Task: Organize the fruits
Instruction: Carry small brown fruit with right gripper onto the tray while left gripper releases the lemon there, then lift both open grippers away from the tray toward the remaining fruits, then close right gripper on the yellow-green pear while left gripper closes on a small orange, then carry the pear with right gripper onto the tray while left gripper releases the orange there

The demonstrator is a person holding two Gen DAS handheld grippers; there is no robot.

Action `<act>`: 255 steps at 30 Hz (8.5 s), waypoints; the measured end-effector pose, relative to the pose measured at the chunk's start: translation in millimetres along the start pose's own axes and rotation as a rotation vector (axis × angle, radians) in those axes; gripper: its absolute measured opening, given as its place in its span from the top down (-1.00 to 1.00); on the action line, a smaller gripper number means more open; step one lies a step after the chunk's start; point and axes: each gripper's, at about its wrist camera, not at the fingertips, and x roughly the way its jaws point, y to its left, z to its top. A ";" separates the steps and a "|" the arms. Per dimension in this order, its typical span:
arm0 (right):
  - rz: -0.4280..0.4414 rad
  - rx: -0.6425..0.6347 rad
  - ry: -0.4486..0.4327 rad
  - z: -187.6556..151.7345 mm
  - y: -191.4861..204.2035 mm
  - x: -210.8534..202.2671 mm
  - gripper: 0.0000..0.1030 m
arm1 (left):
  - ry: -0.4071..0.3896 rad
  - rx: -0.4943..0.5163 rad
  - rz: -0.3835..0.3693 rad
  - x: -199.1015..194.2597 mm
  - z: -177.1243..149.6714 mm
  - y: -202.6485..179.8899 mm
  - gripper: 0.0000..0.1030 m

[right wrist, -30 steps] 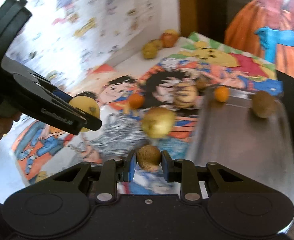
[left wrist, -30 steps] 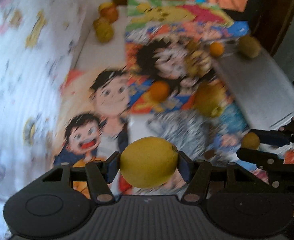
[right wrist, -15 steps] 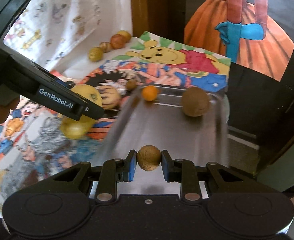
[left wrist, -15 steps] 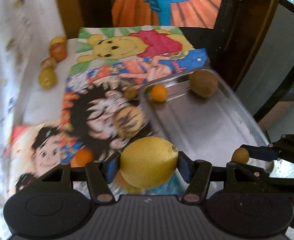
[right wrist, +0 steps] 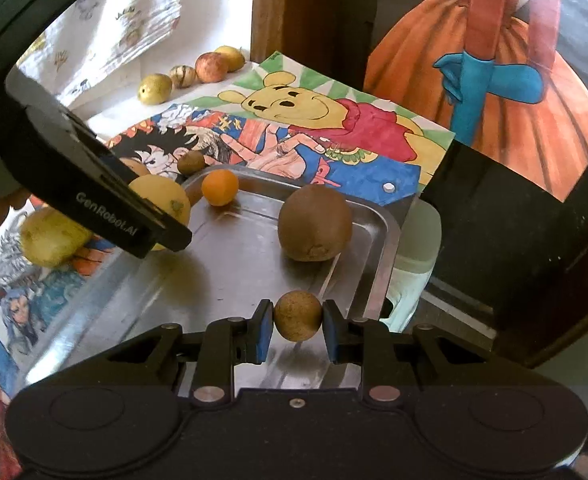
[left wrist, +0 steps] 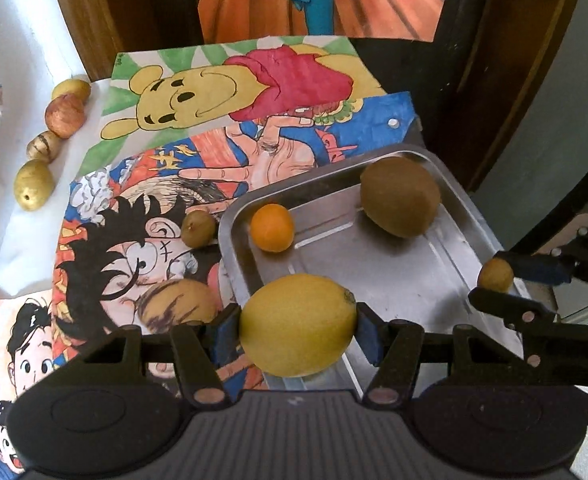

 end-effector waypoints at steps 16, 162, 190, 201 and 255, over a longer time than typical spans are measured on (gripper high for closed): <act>0.034 -0.067 -0.004 7.6 -15.3 34.9 0.45 | 0.033 -0.013 0.056 29.6 25.0 -7.8 -0.26; 0.166 -0.380 0.100 54.2 208.1 24.9 -0.96 | 0.033 -0.221 0.088 -26.8 -68.9 174.0 -0.74; 0.160 -0.446 0.070 57.6 216.3 51.0 -0.32 | 0.064 -0.201 -0.078 -6.9 -59.5 165.9 0.34; 0.145 -0.383 0.054 51.8 208.7 39.9 -0.24 | 0.061 -0.244 -0.047 -13.8 -66.5 165.3 0.36; -0.042 -0.300 0.028 2.8 20.0 5.2 -0.19 | 0.070 -0.205 -0.166 2.6 -25.1 6.4 0.37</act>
